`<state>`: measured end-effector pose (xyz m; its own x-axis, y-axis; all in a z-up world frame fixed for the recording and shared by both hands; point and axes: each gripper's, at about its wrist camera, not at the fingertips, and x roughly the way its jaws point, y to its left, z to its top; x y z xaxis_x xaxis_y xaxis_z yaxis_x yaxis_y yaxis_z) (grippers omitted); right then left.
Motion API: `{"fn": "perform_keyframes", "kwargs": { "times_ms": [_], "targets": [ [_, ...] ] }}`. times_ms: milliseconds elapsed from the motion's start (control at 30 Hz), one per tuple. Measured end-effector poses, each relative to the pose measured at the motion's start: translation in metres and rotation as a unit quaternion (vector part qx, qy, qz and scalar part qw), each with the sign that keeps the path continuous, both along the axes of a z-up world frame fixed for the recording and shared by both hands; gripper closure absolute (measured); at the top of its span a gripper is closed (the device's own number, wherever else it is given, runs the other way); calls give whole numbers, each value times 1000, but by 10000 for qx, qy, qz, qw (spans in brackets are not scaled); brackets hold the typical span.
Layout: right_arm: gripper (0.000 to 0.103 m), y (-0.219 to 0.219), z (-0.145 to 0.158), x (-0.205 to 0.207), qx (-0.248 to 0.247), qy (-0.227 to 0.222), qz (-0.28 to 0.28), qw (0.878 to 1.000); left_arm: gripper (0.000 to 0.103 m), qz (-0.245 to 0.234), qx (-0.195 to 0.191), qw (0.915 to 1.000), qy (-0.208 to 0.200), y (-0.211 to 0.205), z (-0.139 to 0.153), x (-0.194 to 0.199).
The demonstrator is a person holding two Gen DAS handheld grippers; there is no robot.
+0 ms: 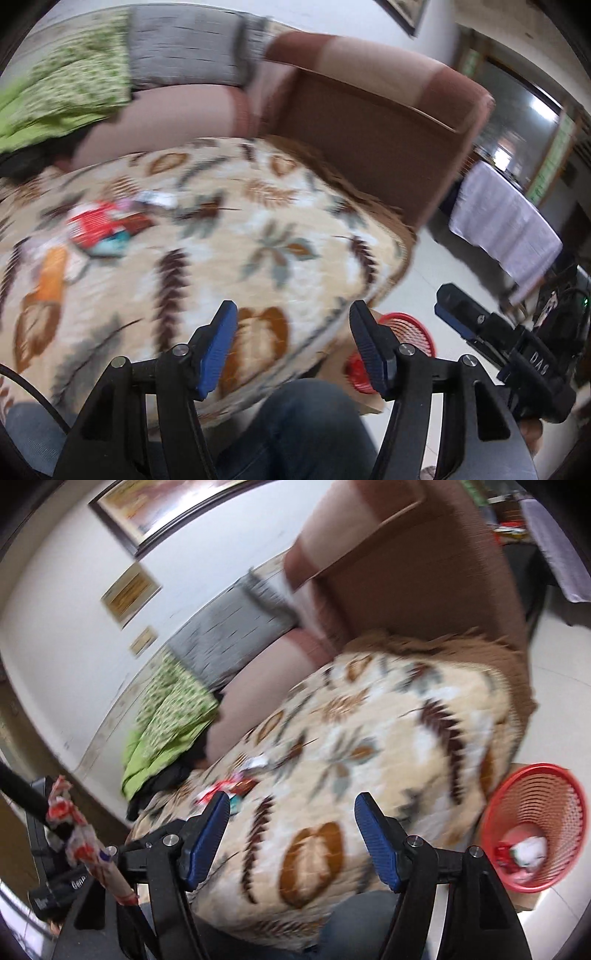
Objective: Collect trash
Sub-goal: 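Move both open tools back over the trash on the sofa throw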
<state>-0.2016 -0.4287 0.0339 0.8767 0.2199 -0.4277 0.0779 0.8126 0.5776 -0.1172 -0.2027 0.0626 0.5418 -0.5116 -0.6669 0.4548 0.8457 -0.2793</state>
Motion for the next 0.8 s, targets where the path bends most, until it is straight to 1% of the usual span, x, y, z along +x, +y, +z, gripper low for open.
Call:
{"fn": "perform_keyframes", "kwargs": {
  "times_ms": [67, 100, 167, 267, 367, 433, 567, 667, 800],
  "targets": [
    [28, 25, 1, 13, -104, 37, 287, 9995, 41, 227, -13, 9997, 26, 21, -4, -1],
    [28, 30, 0, 14, -138, 60, 371, 9992, 41, 349, -33, 9994, 40, 31, -4, 0],
    [28, 51, 1, 26, -170, 87, 633, 9978, 41, 588, -42, 9983, -1, 52, -2, 0],
    [28, 70, 4, 31, -210, 64, 860, 9961, 41, 903, -14, 9959, -66, 74, 5, 2],
    [26, 84, 8, 34, -277, 8, 998, 9946, 41, 1103, -117, 9938, -86, 96, 11, 4],
    [26, 93, 11, 36, -411, 3, 1069, 9934, 41, 1224, -146, 9923, -134, 108, 16, 3],
    [26, 102, 17, 39, -447, -53, 1183, 9920, 41, 1515, -200, 9881, -195, 131, 26, 4],
    [24, 106, 22, 45, -468, -132, 1261, 9908, 41, 1760, -230, 9839, -184, 151, 30, 8],
    [23, 117, 24, 57, -536, -178, 1556, 9862, 41, 2035, -278, 9786, -96, 173, 30, 17]
  ]
}}
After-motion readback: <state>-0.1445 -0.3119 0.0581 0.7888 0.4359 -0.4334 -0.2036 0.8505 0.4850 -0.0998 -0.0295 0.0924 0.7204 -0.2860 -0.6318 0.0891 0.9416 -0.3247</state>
